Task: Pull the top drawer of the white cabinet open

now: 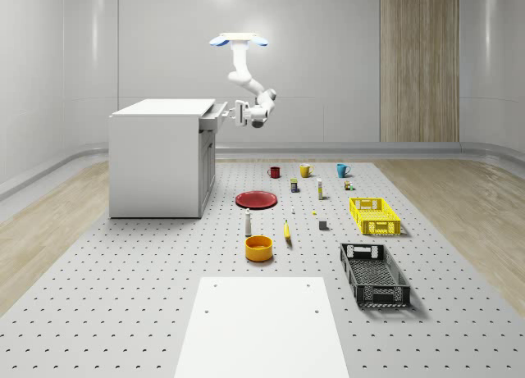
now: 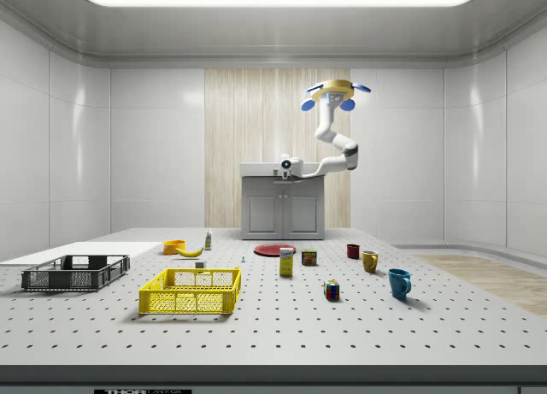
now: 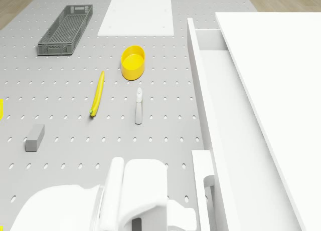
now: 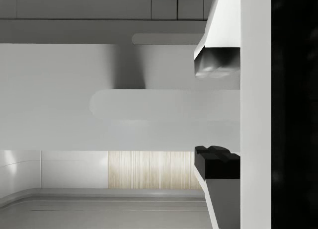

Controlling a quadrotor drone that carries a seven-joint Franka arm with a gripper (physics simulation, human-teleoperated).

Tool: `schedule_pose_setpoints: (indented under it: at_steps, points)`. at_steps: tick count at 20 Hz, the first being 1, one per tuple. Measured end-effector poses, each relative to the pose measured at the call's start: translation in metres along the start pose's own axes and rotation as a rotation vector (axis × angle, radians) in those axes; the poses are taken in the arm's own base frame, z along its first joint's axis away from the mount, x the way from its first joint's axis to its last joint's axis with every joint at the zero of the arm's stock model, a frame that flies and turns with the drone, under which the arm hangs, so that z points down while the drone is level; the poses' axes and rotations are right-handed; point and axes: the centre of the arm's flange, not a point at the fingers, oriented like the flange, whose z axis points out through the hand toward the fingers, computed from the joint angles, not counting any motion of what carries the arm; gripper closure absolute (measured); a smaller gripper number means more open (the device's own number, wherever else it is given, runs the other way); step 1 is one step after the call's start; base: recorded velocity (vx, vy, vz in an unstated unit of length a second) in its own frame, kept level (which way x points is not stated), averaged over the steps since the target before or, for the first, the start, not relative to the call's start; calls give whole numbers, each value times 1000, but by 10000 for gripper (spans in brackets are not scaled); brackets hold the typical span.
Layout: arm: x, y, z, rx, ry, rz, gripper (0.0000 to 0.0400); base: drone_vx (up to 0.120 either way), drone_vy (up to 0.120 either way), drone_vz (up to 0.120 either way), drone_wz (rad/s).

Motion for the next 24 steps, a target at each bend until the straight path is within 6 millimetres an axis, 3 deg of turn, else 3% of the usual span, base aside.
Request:
schedule_pose_setpoints:
  at_steps: [3, 7, 14, 19, 24]
  points:
    - [-1, 0, 0, 1, -1, 2, 130, 0, 0, 0, 0]
    - [-1, -1, 0, 3, -2, 3, 108, 0, 110, 0, 0]
    - [-1, -1, 0, 3, -3, 4, 97, 0, 114, 0, 0]
    - [-1, -1, 0, 3, -3, 4, 96, 0, 8, 0, 0]
    - [-1, -1, 0, 3, -3, 4, 95, 0, 96, 0, 0]
